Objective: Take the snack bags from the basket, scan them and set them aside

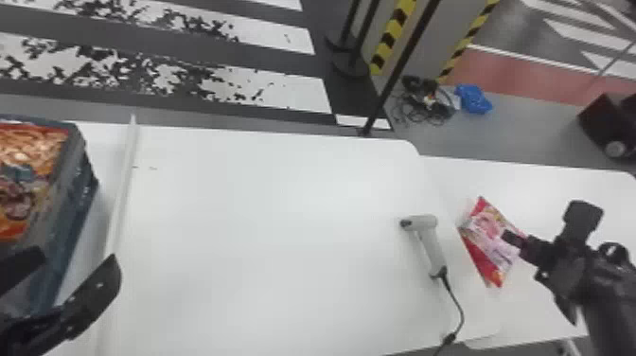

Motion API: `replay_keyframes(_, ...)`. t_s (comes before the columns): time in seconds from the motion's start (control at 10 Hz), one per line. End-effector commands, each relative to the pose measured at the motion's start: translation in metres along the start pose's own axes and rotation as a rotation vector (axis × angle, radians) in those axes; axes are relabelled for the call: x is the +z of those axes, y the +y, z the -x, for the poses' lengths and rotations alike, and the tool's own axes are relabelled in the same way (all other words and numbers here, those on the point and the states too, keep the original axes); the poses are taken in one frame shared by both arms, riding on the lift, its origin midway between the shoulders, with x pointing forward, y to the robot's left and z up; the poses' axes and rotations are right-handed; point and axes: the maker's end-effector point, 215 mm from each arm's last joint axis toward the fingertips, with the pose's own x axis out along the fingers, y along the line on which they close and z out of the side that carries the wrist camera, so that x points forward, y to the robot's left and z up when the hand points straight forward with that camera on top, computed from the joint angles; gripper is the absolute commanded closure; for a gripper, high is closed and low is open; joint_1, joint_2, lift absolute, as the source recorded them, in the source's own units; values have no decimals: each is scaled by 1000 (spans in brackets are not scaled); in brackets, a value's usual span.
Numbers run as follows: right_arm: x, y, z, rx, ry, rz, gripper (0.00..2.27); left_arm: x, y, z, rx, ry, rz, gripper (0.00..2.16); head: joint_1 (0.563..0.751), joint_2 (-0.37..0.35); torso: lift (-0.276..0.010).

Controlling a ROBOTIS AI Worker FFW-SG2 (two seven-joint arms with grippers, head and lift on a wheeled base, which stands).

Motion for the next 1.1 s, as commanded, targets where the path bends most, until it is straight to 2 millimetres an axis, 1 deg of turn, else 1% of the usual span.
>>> replay_keyframes(0.0, -1, 24, 19, 39, 5, 58, 39, 2, 1, -1, 0, -2, -2, 70, 695, -350, -75)
replay_keyframes(0.1, -9, 43, 40, 109, 35, 34, 39, -4, 1, -3, -2, 21, 3, 70, 695, -350, -75)
replay_keyframes(0.4, -11, 126, 111, 267, -39, 56, 49, -1, 4, -5, 8, 13, -1, 70, 695, -350, -75)
replay_keyframes(0.6, -18, 174, 150, 376, -91, 39, 49, -1, 7, -6, 17, 14, -3, 70, 695, -350, -75)
replay_keyframes(0.7, -20, 199, 174, 440, -129, 46, 49, -3, 8, -7, 18, 16, 3, 70, 695, -350, -75)
replay_keyframes(0.8, -20, 226, 200, 507, -179, 54, 49, -4, 10, -9, 22, 18, 5, 70, 695, -350, -75)
replay_keyframes(0.9, -24, 261, 228, 592, -244, 70, 60, -6, 11, -9, 27, 17, 9, 70, 695, -350, -75)
replay_keyframes(1.0, -33, 290, 250, 674, -271, 32, 60, -8, 10, -10, 18, 17, 7, 70, 695, -350, -75)
